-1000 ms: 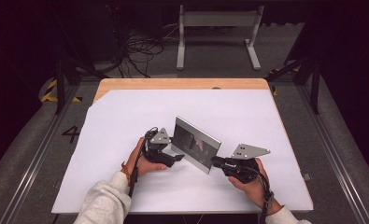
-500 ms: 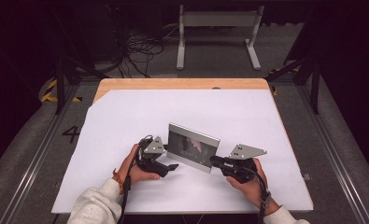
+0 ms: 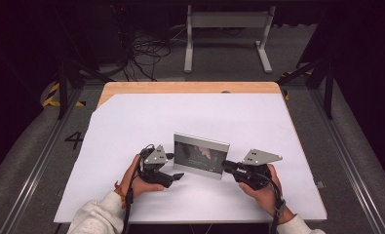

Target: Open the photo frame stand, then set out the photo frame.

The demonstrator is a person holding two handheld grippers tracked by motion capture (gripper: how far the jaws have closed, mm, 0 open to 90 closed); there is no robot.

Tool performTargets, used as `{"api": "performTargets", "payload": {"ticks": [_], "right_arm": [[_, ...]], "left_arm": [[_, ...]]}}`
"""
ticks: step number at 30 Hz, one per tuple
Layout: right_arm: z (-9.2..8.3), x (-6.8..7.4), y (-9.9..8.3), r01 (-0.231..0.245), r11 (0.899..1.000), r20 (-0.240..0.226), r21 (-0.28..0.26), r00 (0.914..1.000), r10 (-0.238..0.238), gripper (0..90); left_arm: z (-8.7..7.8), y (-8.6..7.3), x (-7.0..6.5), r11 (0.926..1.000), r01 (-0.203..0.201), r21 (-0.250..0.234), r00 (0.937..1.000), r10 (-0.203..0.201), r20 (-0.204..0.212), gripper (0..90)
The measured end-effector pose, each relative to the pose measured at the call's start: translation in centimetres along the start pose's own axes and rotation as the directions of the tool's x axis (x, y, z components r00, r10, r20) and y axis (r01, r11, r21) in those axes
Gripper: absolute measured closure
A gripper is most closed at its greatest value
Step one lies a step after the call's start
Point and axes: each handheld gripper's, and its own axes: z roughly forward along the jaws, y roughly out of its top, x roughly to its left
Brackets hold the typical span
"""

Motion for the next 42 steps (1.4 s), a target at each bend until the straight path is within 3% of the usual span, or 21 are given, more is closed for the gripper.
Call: {"api": "performTargets", "payload": {"ticks": [3,6,8,9,12,14,27,33,42], "right_arm": [[-0.2,0.0,0.2,0.003,1.000,0.002,-0.008,1.0000,-0.003,84.0],[-0.2,0.1,0.3,0.015,1.000,0.008,-0.005,0.9999,-0.015,83.9],[-0.2,0.1,0.3,0.017,1.000,0.006,-0.005,0.9998,-0.017,84.0],[-0.2,0.1,0.3,0.018,1.000,0.006,-0.005,0.9998,-0.018,84.0],[-0.2,0.1,0.3,0.022,1.000,0.010,-0.004,0.9997,-0.022,84.0],[-0.2,0.1,0.3,0.022,1.000,0.011,-0.002,0.9997,-0.022,84.0],[0.0,-0.4,0.4,0.015,1.000,0.009,-0.007,0.9998,-0.015,83.7],[0.1,-0.5,0.4,0.018,1.000,0.009,-0.007,0.9998,-0.018,83.5],[0.4,-0.8,0.4,0.011,1.000,0.003,-0.017,0.9999,-0.011,82.9]], "left_arm": [[0.0,0.5,0.2,0.9991,0.010,-0.041,0.9999,-0.010,-0.012,24.5],[0.1,0.9,0.2,0.9977,-0.001,-0.067,0.9998,0.000,-0.018,31.1],[0.3,1.1,0.2,0.9981,-0.013,-0.060,0.9999,0.013,0.000,40.0],[0.4,1.2,0.1,0.9983,-0.021,-0.054,0.9997,0.020,-0.011,41.7],[0.4,1.2,0.5,0.9984,-0.007,-0.057,0.9997,0.005,-0.023,51.4],[0.3,1.1,0.8,0.9982,0.011,-0.060,0.9999,-0.012,-0.009,58.6],[-0.1,1.0,0.4,0.9994,-0.005,-0.035,0.9999,0.004,-0.014,63.1],[-0.4,0.8,0.6,0.9991,0.012,-0.040,0.9996,-0.011,0.024,66.4],[-0.8,0.6,0.3,0.9995,0.006,-0.032,0.9992,-0.004,0.040,69.8]]}}
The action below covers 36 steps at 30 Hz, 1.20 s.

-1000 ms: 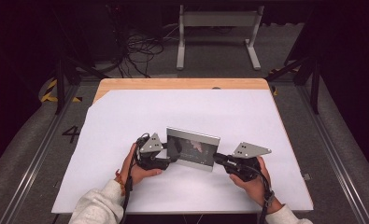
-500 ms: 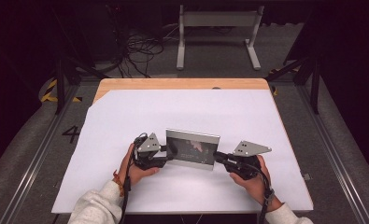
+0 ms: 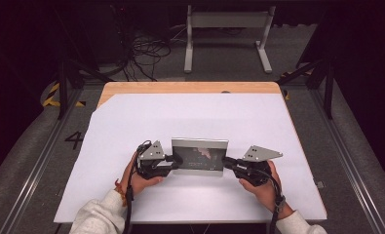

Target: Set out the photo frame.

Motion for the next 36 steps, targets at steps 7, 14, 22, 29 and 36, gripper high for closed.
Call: {"api": "performTargets", "payload": {"ticks": [7,14,22,29,36], "right_arm": [[0.18,-0.09,0.06,-0.005,1.000,0.004,-0.003,1.0000,0.005,82.4],[0.33,-0.09,0.11,-0.004,1.000,0.013,-0.004,0.9999,0.004,82.0],[0.44,-0.13,0.10,-0.006,1.000,0.014,-0.008,0.9999,0.006,81.7],[0.56,-0.18,0.06,-0.007,1.000,0.011,-0.006,0.9999,0.008,81.3],[0.58,-0.07,0.03,-0.008,1.000,0.016,-0.002,0.9998,0.008,81.4]], "left_arm": [[-0.10,-0.01,-0.18,0.9999,-0.012,0.010,0.9999,0.013,-0.008,70.6],[-0.19,0.03,-0.41,0.9994,-0.024,0.024,0.9995,0.024,-0.020,71.0],[-0.19,-0.04,-0.50,0.9994,-0.022,0.025,0.9995,0.023,-0.022,71.1],[-0.13,-0.07,-0.58,0.9992,-0.029,0.028,0.9992,0.030,-0.027,70.8],[-0.11,0.09,-0.80,0.9976,-0.055,0.043,0.9968,0.058,-0.055,69.8]]}}
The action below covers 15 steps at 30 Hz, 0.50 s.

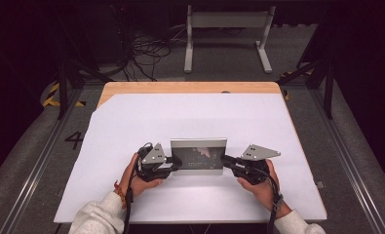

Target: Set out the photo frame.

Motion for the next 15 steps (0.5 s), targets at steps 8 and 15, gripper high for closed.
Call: {"api": "performTargets", "payload": {"ticks": [8,15], "right_arm": [[-0.01,0.07,-0.02,0.004,1.000,0.002,0.004,1.0000,-0.004,81.5],[0.02,0.13,-0.03,0.012,1.000,0.006,0.005,0.9999,-0.012,81.5]], "left_arm": [[0.02,-0.01,0.08,1.0000,-0.004,-0.001,1.0000,0.004,-0.001,69.5],[0.03,0.04,0.04,1.0000,-0.009,0.003,0.9999,0.009,-0.012,68.9]]}}
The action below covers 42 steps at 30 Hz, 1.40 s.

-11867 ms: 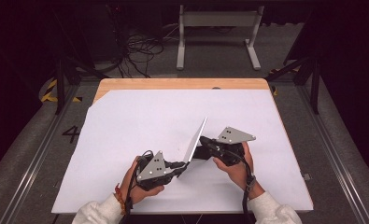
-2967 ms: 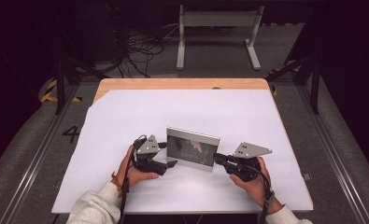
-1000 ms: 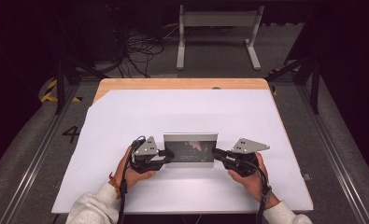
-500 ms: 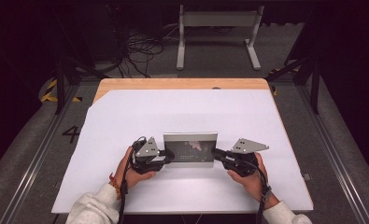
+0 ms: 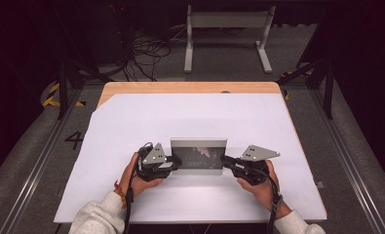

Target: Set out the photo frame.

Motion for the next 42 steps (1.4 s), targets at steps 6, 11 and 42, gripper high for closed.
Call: {"api": "performTargets", "payload": {"ticks": [6,11,42], "right_arm": [[-0.1,0.1,0.1,0.023,1.000,0.009,0.010,0.9997,-0.023,81.6],[-0.1,0.2,0.1,0.041,0.999,0.019,0.013,0.9990,-0.042,81.8],[-0.9,0.5,0.2,0.095,0.995,0.055,0.020,0.9939,-0.096,80.7]], "left_arm": [[0.0,0.0,-0.1,1.0000,0.005,-0.002,1.0000,-0.005,-0.003,68.8],[-0.1,0.0,-0.1,1.0000,0.005,-0.005,0.9999,-0.005,-0.011,68.8],[-2.2,-0.2,-0.8,0.9995,-0.032,-0.001,0.9972,0.032,-0.068,68.7]]}}
